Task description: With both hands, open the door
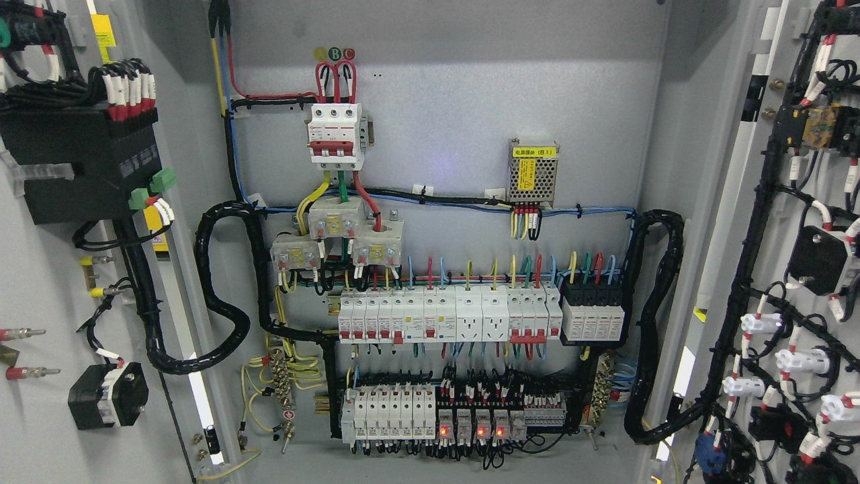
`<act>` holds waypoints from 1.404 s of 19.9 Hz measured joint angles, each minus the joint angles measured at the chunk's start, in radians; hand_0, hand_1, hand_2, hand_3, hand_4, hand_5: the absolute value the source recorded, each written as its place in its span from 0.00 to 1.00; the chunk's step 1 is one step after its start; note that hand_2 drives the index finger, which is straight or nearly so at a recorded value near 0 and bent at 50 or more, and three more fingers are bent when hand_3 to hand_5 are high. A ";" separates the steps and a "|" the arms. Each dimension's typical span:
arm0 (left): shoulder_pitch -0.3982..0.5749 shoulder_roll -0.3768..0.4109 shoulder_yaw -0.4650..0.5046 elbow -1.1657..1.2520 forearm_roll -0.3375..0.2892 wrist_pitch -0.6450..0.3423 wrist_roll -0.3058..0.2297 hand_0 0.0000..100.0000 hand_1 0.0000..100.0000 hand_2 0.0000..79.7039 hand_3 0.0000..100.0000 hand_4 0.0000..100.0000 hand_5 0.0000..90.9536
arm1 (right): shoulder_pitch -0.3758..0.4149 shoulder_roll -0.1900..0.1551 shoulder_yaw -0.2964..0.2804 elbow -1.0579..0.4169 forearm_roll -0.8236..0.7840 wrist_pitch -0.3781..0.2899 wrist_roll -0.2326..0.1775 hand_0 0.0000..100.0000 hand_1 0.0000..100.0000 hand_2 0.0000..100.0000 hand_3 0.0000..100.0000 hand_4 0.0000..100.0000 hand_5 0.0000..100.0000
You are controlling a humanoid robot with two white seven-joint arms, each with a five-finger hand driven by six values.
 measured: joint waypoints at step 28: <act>0.301 0.087 0.235 -1.140 -0.172 0.046 -0.004 0.12 0.56 0.00 0.00 0.00 0.00 | 0.228 -0.059 -0.256 -0.256 -0.006 -0.395 -0.167 0.00 0.50 0.04 0.00 0.00 0.00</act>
